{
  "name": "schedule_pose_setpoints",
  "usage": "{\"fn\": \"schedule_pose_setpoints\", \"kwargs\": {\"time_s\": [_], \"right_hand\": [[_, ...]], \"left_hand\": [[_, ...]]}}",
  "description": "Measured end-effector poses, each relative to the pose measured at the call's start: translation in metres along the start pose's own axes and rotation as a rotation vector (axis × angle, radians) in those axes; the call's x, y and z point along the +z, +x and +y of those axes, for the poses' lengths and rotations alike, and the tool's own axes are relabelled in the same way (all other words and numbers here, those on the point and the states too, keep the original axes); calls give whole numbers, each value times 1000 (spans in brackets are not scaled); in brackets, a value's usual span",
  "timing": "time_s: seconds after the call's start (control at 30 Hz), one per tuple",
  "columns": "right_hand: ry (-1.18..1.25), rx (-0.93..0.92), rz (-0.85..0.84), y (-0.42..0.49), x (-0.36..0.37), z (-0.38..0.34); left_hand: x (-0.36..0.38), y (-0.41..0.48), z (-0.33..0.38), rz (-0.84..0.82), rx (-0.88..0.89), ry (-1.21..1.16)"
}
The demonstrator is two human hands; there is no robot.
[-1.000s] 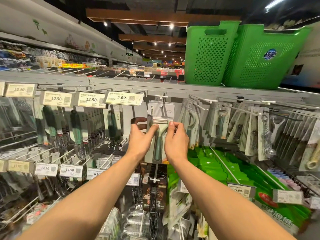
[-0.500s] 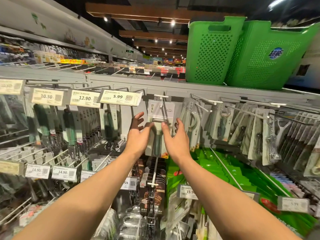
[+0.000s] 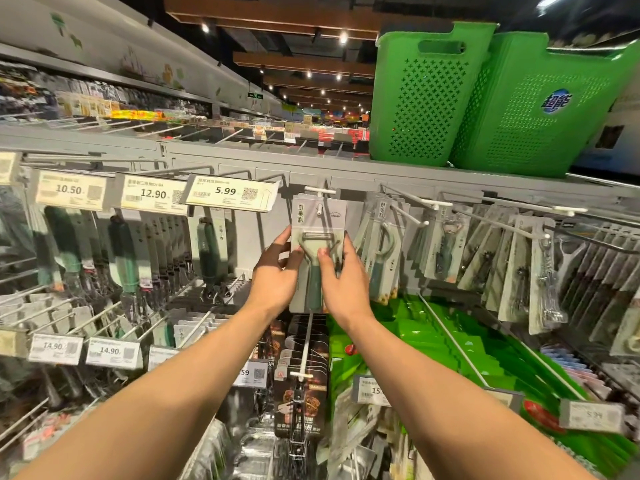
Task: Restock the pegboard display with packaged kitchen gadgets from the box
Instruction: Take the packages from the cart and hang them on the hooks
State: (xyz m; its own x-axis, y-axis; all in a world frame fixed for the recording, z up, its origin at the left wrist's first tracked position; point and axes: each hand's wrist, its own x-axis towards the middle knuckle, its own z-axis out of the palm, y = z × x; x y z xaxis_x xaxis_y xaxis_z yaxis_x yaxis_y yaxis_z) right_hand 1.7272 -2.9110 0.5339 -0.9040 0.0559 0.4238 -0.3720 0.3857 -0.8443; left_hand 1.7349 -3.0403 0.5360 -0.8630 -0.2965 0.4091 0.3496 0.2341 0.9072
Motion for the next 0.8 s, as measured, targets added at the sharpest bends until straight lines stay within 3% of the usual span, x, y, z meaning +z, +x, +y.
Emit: {"fn": "schedule_pose_setpoints", "kwargs": {"time_s": [0.1, 0.23, 0.43, 0.63, 0.8], "right_hand": [[12, 39, 44, 11, 12, 2], [58, 145, 77, 38, 22, 4], [42, 238, 80, 92, 37, 16], [77, 329, 97, 137, 55, 38], [31, 311, 85, 157, 56, 43]], "left_hand": [[5, 10, -5, 8, 64, 69], [18, 33, -5, 17, -26, 111], [33, 83, -22, -33, 18, 221], [48, 117, -27, -30, -55, 204], [58, 134, -30, -80, -101, 257]]}}
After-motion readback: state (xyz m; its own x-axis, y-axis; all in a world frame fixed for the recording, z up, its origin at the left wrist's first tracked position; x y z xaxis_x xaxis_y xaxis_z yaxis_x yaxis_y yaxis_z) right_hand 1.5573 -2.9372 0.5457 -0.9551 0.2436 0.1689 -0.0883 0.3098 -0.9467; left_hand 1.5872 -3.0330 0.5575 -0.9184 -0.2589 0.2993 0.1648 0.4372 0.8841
